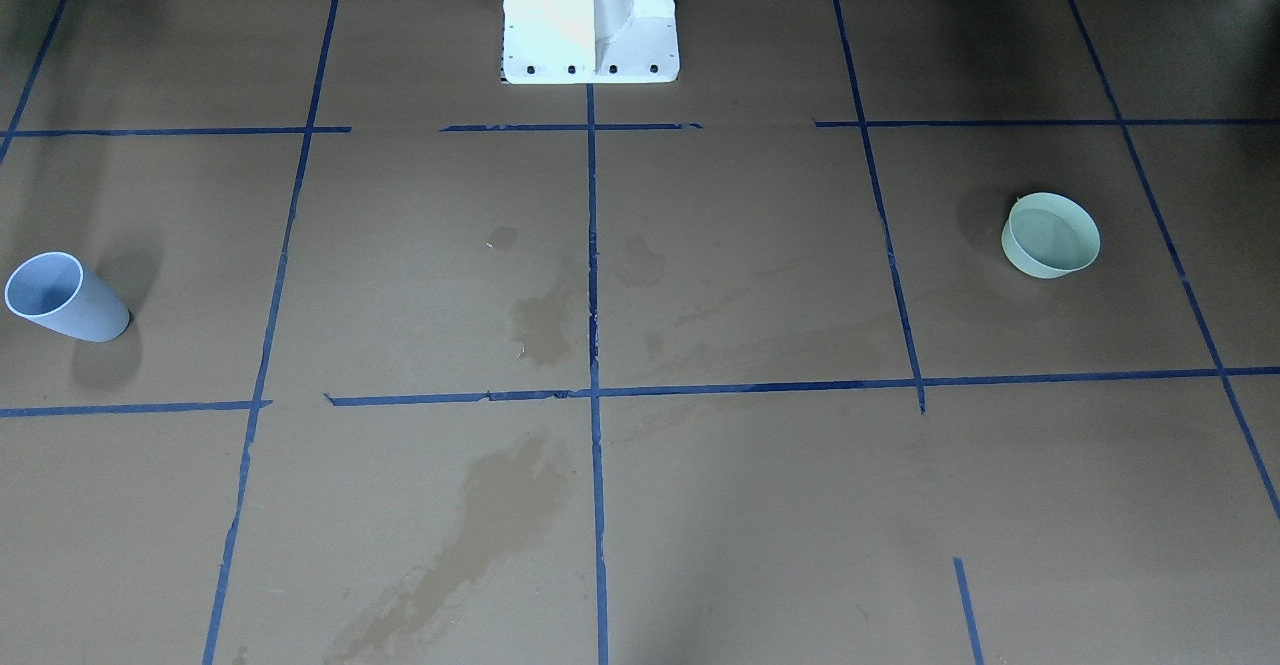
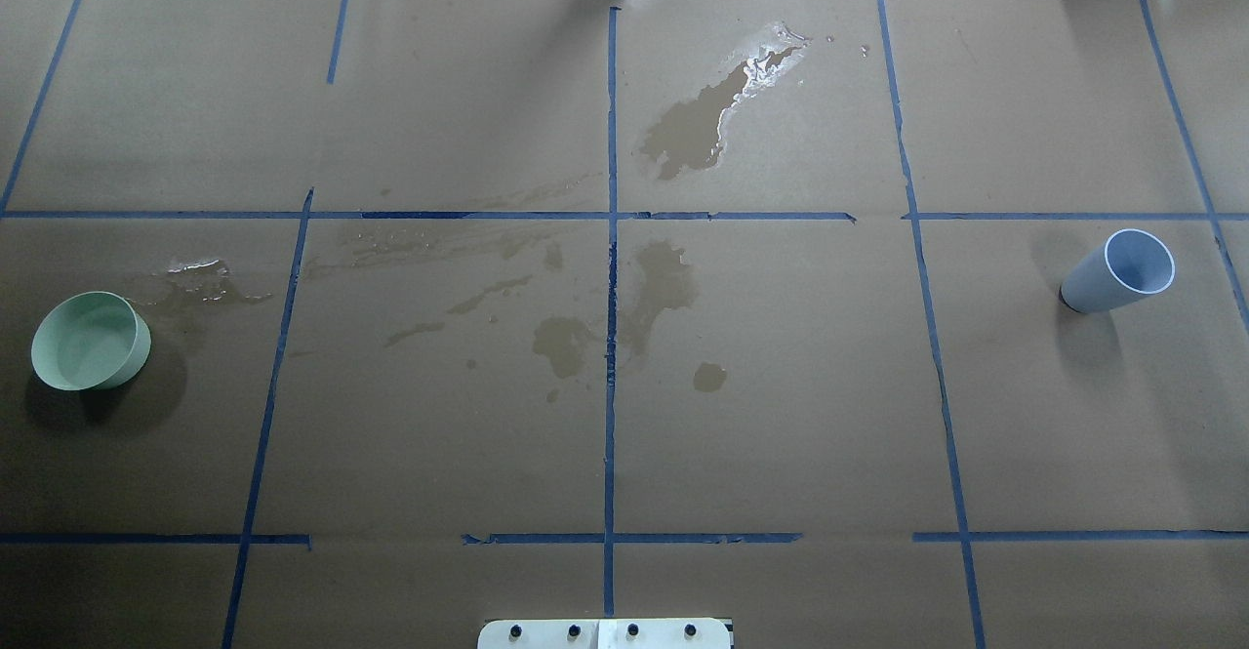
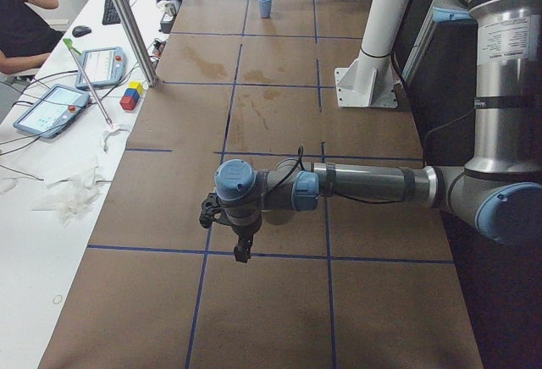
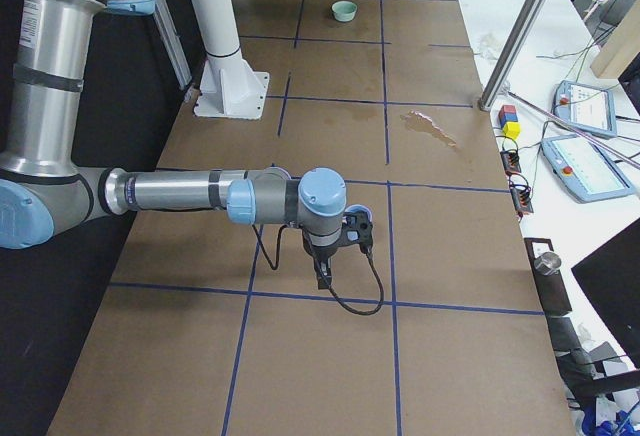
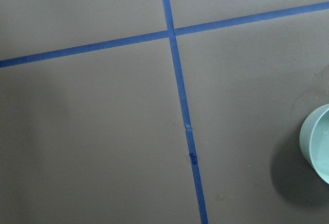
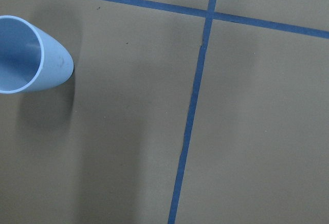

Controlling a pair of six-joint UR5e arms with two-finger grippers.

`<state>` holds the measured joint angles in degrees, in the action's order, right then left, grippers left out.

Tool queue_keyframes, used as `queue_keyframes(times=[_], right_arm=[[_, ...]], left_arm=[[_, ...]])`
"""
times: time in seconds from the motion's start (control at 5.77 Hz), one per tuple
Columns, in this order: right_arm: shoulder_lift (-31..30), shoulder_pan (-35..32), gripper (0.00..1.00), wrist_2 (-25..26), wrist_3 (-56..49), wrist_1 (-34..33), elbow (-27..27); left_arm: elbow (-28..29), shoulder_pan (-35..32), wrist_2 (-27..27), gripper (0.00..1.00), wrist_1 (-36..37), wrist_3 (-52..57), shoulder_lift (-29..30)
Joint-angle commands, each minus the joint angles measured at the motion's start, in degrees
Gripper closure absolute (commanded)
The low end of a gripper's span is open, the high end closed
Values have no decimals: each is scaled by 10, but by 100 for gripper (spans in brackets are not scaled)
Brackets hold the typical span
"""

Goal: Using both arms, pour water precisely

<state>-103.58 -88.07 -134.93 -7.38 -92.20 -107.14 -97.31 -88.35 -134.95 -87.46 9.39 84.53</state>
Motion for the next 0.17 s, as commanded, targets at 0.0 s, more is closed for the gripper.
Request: queue_keyframes(times=[0.0], right_arm=[[0, 0, 0, -1, 1, 0, 1]], left_arm=[[-2, -1, 1, 0, 4, 0, 0]])
